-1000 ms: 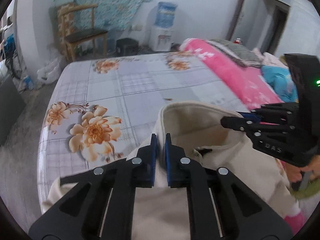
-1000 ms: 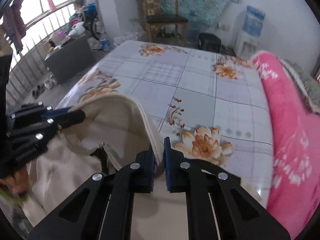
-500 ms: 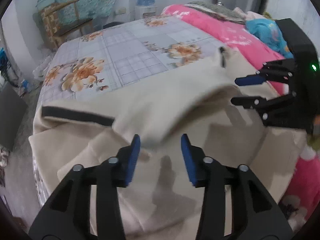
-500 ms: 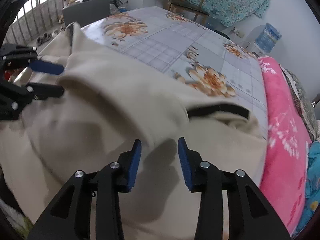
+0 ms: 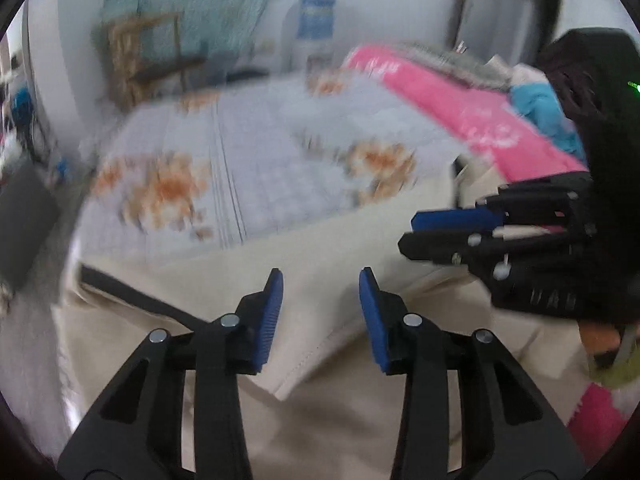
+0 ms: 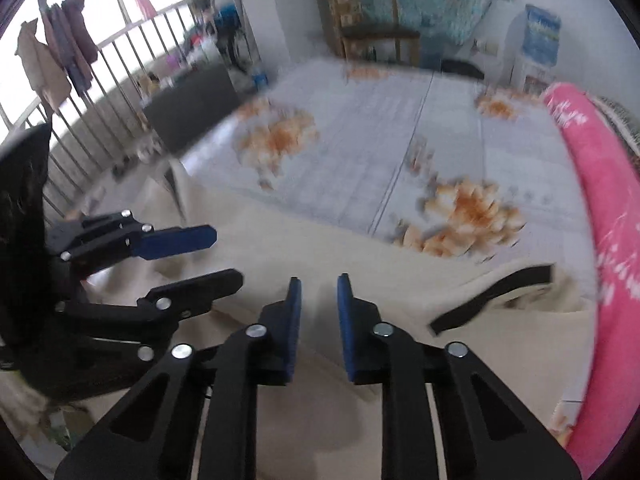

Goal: Fold large clothes
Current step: 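Lift the collar with both tools and fold it over toward the hem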

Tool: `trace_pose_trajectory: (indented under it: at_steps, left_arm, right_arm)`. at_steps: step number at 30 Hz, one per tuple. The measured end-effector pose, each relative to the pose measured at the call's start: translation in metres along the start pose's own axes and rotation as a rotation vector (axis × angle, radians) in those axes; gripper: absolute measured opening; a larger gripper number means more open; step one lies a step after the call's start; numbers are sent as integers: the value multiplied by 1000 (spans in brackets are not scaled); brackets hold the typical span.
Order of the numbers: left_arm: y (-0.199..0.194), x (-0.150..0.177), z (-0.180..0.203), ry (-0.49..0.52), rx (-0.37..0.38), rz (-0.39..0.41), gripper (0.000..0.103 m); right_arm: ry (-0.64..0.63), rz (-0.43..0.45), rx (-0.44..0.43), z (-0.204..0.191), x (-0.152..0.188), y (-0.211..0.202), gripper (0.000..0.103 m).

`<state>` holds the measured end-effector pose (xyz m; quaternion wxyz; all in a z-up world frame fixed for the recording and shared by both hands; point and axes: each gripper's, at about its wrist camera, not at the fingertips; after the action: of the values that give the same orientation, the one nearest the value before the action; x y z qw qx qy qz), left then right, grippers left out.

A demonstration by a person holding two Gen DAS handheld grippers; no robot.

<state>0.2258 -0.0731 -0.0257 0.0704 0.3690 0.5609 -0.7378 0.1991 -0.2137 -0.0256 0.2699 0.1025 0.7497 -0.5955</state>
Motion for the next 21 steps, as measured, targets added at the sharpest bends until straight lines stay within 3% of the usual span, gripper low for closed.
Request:
trace_pose_trajectory:
  at_steps: [2,6,10,12,14,15,17,21]
  left_arm:
    - [20,12,-4,-7,-1,-72,37]
    - [17,26,-1,42,-9,-63,38]
    - [-2,25,-17,-44,87,-50,38]
    - [-3,25,-25,-75,79,-44,42]
    - [13,31,-30,-96,69,-117,42]
    - [9,33,-28,-81,66,-84,44]
    - [6,32,-28,-89,57,-117,44]
    - [-31,36,-42,-179,83,-83,51]
  right_arm:
    - [-16,-75,34,0,11,25,16]
    - [-43,-62,50,2,26,21,15]
    - [-30,-48,83,8,31,4,15]
    - [-26,-49,110,13,36,3,15]
    - [-24,-58,113,17,41,9,15]
    - [-31,-51,115,17,43,7,15]
    - [-1,-61,119,19,41,3,16]
    - [107,-66,153,26,47,-20,30]
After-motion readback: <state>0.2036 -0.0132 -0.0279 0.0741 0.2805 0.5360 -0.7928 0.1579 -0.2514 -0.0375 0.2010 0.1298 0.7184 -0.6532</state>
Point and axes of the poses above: each gripper's, at about its wrist camera, not at the fingertips, and y roughly the way its jaws point, z to its right, x to its underside, and after that the axes turned 1 degree about x, right-handed
